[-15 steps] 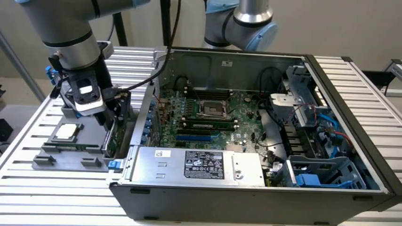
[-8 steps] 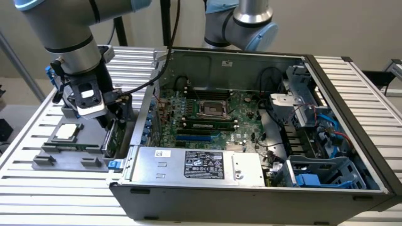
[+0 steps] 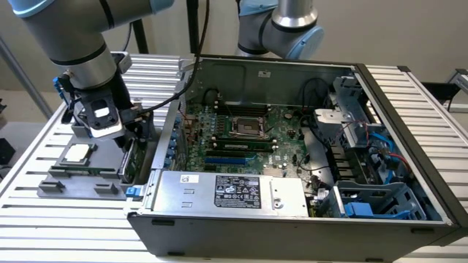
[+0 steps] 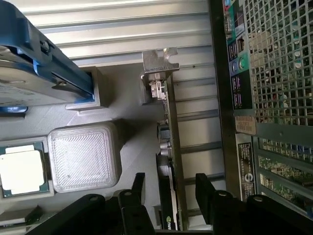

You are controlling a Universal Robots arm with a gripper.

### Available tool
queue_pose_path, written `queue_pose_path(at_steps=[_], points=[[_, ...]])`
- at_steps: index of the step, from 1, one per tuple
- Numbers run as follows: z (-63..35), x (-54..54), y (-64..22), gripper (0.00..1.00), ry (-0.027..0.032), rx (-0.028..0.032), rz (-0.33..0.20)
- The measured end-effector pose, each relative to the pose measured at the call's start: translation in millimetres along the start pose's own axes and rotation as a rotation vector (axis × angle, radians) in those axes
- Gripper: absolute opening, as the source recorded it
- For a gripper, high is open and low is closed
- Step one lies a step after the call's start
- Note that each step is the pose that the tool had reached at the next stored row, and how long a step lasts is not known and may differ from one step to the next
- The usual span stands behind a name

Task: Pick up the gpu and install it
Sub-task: 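Pick up the gpu and move the gpu toward the slot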

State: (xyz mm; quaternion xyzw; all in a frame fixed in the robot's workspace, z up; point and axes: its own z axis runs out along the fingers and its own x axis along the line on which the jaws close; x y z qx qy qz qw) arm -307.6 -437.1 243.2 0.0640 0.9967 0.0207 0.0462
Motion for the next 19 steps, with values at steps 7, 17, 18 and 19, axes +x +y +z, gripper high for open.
queue_pose_path(at_steps=[7,17,18,19], points=[[2.8,2.1,-0.9,0.45,0.0013,-0.0026,-0.028],[6.8,2.5,-0.8,0.35,0.0021,-0.0045,-0.049],[7.1,2.6,-0.6,0.35,0.0022,-0.0045,-0.05],[7.3,2.6,-0.4,0.35,0.0022,-0.0047,-0.05]])
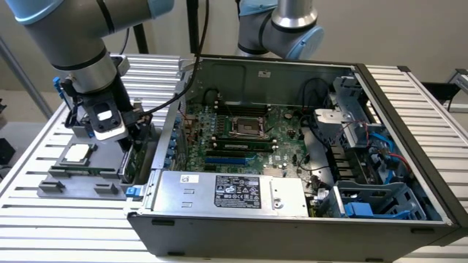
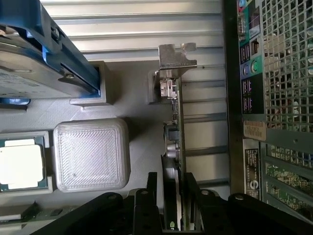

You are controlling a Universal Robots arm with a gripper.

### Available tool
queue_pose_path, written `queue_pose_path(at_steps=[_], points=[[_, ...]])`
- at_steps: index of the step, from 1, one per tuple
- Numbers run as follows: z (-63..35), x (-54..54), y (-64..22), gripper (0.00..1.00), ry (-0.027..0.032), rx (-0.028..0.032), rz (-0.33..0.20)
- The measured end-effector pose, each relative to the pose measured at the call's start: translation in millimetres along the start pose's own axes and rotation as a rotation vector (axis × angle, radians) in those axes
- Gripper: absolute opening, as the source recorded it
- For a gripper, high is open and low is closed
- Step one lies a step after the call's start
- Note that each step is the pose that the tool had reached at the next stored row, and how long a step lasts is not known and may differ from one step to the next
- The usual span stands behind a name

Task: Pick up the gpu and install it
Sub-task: 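Pick up the gpu and move the gpu toward the slot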

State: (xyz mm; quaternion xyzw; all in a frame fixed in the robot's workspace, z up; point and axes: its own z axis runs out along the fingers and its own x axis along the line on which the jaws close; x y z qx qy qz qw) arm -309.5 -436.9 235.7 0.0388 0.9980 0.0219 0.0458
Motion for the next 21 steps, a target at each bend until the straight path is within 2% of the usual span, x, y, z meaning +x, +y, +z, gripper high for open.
queue_pose_path(at_steps=[9,11,16,21], points=[[1.7,0.4,2.9,0.35,0.0004,-0.0001,-0.004],[2.0,0.5,2.9,0.27,0.0009,0.0001,-0.004],[2.8,0.5,3.0,0.27,0.0003,-0.0002,-0.004],[3.1,0.4,3.0,0.27,0.0076,-0.0004,-0.01]])
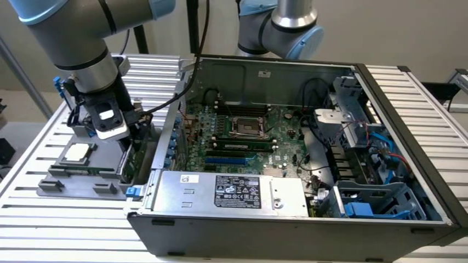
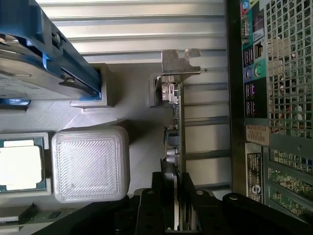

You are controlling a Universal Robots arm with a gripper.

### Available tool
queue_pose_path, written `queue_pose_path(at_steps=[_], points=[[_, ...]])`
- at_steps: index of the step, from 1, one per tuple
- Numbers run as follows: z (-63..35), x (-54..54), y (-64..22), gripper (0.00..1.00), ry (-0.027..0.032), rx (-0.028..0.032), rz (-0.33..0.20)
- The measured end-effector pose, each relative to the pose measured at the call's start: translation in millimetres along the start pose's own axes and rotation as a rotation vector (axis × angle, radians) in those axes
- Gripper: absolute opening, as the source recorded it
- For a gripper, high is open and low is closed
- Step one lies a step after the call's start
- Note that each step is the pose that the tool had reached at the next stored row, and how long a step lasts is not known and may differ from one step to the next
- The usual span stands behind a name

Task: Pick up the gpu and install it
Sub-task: 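Pick up the gpu and move the gpu toward the slot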

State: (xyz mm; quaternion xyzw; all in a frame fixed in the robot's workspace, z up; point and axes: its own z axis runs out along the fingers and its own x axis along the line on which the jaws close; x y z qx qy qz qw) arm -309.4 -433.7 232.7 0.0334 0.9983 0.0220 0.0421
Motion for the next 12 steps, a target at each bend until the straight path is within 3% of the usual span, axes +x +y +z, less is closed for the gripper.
queue_pose_path(at_steps=[5,12], points=[[0.2,-0.1,0.0,0.27,0.0116,-0.0001,-0.009],[0.1,-0.2,0.0,0.27,0.0104,0.0037,0.039]])
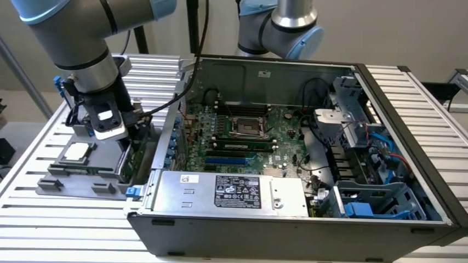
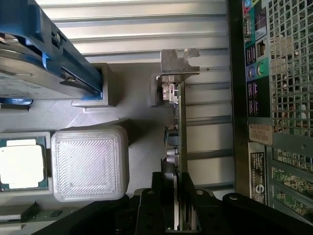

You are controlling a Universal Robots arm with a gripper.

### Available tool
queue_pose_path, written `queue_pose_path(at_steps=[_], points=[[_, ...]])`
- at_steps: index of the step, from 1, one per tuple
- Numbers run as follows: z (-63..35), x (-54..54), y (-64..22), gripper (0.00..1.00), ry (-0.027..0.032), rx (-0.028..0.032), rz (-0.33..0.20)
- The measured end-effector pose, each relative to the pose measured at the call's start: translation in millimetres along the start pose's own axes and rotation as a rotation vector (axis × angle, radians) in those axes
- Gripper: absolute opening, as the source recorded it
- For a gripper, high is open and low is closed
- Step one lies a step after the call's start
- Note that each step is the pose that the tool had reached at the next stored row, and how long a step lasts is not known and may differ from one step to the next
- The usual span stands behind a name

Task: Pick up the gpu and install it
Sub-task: 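Pick up the gpu and move the gpu toward the slot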

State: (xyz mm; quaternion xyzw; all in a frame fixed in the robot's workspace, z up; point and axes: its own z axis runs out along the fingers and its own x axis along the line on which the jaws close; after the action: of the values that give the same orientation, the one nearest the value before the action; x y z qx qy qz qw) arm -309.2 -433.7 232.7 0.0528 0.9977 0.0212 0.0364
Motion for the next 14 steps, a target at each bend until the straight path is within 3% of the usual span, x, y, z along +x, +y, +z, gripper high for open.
queue_pose_path(at_steps=[9,14], points=[[-0.4,-0.1,0.1,0.27,-0.0011,0.001,0.014],[-17.2,-1.3,0.9,0.27,-0.0002,0.0009,0.011]])
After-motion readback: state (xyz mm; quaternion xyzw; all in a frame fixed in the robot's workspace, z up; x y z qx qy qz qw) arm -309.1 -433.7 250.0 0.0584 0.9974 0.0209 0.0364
